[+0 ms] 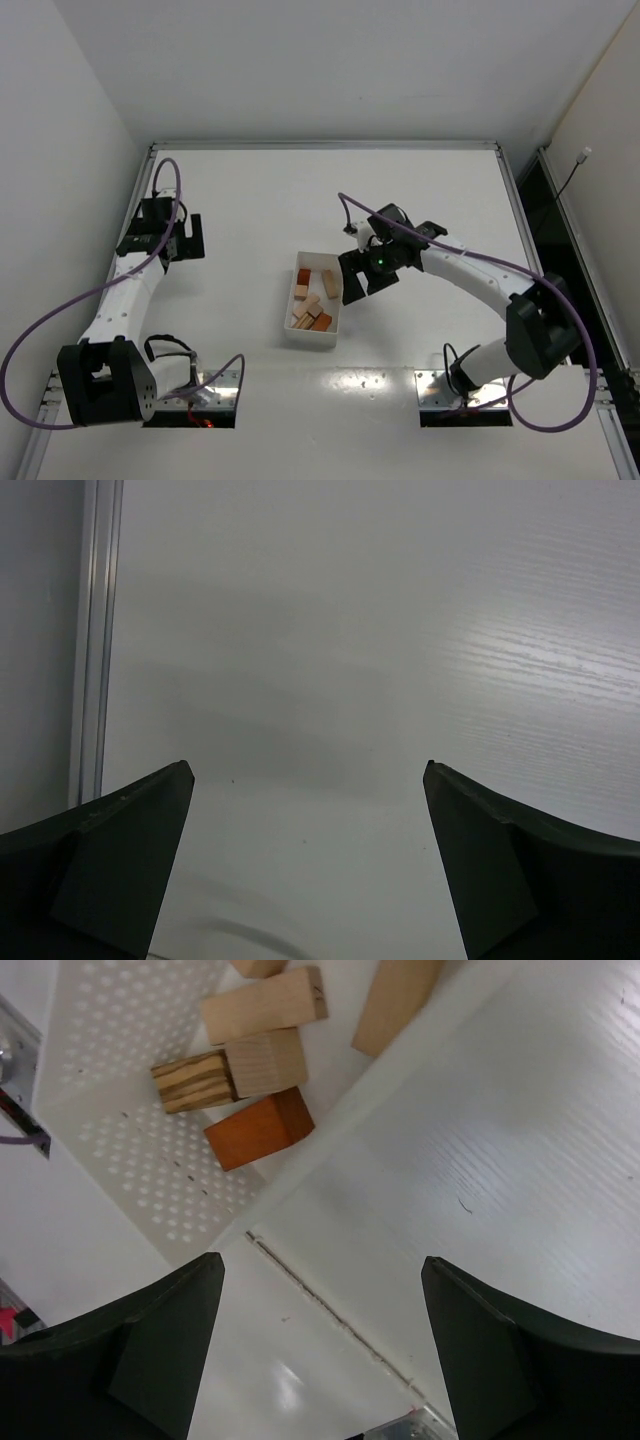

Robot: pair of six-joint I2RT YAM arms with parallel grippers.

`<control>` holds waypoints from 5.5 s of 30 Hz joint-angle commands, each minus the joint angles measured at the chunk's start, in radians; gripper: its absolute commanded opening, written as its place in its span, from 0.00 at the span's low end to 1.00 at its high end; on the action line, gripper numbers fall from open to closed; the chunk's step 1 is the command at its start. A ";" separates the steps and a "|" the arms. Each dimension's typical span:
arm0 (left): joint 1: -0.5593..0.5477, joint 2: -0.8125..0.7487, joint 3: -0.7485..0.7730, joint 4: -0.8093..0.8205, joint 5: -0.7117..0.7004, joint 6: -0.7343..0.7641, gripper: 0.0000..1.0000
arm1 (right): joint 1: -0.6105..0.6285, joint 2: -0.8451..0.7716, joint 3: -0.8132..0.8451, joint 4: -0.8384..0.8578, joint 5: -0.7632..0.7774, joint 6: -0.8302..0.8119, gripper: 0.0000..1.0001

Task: Build the wood block tower

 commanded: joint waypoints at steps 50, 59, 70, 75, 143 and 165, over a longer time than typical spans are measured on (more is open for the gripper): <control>0.057 -0.050 -0.025 0.080 -0.238 -0.075 1.00 | 0.089 0.141 0.315 0.424 0.909 -0.538 0.00; 0.066 -0.050 -0.034 0.080 -0.272 -0.065 1.00 | 0.213 -0.051 -0.156 1.153 1.108 -1.163 0.00; 0.066 -0.070 -0.034 0.080 -0.281 -0.065 1.00 | 0.346 -0.181 -0.652 1.894 1.025 -1.554 0.00; 0.075 -0.080 -0.034 0.080 -0.290 -0.065 1.00 | 0.357 -0.192 -0.777 2.086 0.864 -1.630 0.00; 0.075 0.045 -0.016 0.108 -0.301 -0.065 1.00 | 0.469 0.394 -0.195 2.456 1.095 -1.756 0.00; 0.075 0.045 -0.025 0.116 -0.277 -0.065 1.00 | 0.462 0.435 -0.241 2.456 1.142 -1.718 0.00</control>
